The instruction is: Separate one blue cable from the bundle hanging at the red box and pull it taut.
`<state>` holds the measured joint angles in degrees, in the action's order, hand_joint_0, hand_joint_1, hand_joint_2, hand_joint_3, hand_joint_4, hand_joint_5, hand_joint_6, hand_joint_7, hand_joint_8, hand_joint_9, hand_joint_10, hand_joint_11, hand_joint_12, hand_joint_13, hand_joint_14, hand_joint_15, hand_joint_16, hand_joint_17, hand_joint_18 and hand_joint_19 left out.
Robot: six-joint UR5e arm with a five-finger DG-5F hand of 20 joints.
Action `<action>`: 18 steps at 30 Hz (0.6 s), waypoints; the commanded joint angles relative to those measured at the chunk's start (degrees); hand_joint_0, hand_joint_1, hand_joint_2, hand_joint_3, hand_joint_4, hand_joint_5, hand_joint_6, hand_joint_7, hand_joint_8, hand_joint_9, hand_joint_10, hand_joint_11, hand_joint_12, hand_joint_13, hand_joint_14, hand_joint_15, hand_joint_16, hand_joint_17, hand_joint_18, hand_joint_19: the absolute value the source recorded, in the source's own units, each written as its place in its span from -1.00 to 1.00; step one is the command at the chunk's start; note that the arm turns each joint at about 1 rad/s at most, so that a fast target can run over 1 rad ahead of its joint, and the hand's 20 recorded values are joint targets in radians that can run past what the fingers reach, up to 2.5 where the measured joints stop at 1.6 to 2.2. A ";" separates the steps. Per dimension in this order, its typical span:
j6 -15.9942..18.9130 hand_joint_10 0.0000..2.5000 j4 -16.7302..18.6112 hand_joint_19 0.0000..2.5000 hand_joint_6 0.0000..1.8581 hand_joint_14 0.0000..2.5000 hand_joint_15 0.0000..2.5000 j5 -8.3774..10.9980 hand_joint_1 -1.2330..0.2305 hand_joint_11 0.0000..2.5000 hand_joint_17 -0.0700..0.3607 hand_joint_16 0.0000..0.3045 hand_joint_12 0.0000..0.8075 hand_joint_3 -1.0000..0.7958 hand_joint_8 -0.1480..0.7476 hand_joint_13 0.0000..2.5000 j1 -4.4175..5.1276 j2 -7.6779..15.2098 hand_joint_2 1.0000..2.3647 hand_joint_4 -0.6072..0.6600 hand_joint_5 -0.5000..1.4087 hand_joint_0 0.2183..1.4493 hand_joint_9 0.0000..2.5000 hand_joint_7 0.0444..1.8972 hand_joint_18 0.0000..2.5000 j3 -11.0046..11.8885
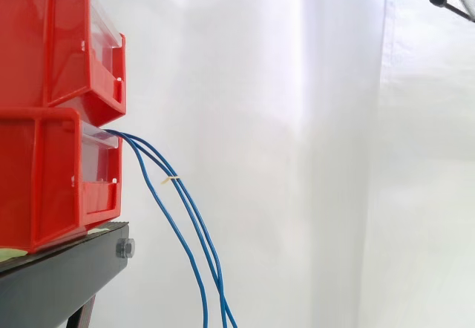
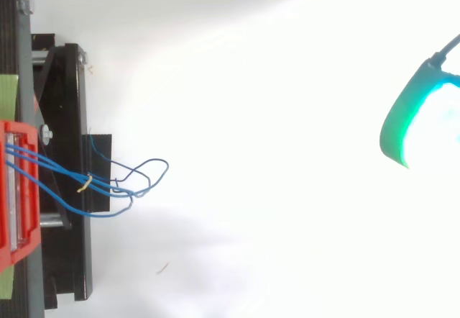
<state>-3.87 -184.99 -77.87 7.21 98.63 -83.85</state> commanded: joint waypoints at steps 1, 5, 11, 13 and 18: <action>0.00 -1.00 -0.02 -0.86 -0.46 -0.99 -0.84 0.00 -0.28 -0.81 -0.31 -0.77 -0.19 -0.44 -0.01 -0.43 0.00 -0.02 -1.00 0.24 -0.69 -0.48 -0.43 -0.23 -0.55 0.00; 0.00 -1.00 -0.02 -0.85 -0.46 -0.99 -0.83 0.00 -0.32 -0.81 -0.34 -0.79 -0.24 -0.44 -0.04 -0.42 0.00 -0.02 -1.00 0.23 -0.69 -0.46 -0.43 -0.23 -0.55 0.00; 0.00 -1.00 0.07 -0.84 -0.46 -0.99 -0.82 0.00 -0.34 -0.80 -0.34 -0.79 -0.23 -0.44 -0.04 -0.43 0.18 -0.02 -1.00 0.23 -0.69 -0.45 -0.45 -0.23 -0.55 0.00; 0.00 -1.00 -0.02 -0.83 -0.46 -0.99 -0.82 0.00 -0.34 -0.80 -0.35 -0.79 -0.23 -0.44 -0.04 -0.42 0.18 -0.02 -1.00 0.24 -0.69 -0.45 -0.45 -0.23 -0.54 0.00; 0.00 -1.00 -0.02 -0.81 -0.46 -0.99 -0.81 0.00 -0.34 -0.78 -0.35 -0.80 -0.23 -0.44 -0.02 -0.41 0.09 -0.02 -1.00 0.25 -0.68 -0.45 -0.42 -0.22 -0.53 0.00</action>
<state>-3.87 -185.00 -77.87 7.37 98.61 -83.85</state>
